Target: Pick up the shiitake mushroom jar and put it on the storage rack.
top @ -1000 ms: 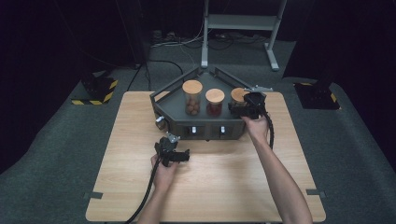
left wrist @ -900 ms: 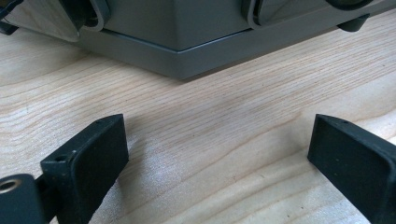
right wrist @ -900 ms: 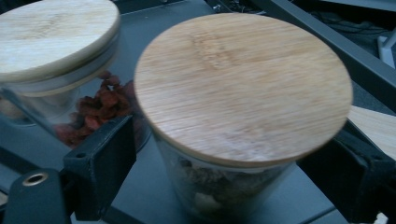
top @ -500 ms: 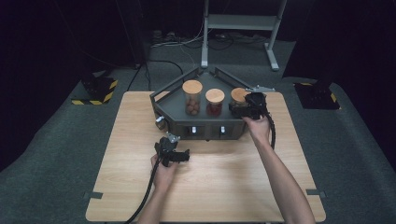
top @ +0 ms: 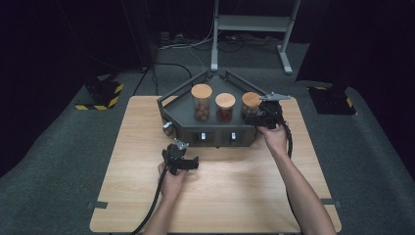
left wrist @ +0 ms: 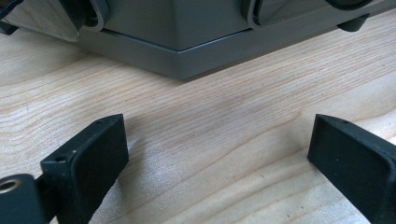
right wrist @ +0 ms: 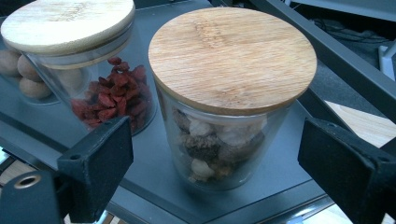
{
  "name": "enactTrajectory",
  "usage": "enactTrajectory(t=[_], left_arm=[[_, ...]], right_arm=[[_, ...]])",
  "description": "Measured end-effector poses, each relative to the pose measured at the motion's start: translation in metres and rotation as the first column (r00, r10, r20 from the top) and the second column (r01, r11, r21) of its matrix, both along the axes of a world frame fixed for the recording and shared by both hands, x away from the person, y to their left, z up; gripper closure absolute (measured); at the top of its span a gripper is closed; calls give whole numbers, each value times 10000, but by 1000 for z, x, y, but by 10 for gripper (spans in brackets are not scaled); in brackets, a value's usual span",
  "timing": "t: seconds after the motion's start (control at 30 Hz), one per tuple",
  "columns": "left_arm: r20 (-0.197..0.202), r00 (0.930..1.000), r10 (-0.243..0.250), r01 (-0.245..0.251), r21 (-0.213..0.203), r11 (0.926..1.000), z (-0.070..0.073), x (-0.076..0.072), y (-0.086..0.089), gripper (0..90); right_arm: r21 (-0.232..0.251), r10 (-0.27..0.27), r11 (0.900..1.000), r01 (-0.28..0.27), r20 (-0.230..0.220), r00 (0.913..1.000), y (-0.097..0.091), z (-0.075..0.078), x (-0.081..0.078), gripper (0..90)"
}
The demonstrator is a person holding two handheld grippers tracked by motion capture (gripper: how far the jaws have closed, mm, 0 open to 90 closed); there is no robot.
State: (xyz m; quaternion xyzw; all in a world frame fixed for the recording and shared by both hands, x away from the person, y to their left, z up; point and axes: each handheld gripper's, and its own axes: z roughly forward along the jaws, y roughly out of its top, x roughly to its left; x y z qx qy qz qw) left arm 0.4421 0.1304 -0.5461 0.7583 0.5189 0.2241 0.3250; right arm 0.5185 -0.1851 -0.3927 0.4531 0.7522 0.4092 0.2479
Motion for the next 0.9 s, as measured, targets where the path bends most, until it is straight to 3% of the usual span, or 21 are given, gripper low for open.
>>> enactTrajectory(t=[0.9], left_arm=[[-1, 10000, -3, 3, -1, 10000, 0, 0, 0, 49]], right_arm=[[531, 299, 9981, -305, 123, 9995, -16, 0, -14, 106]])
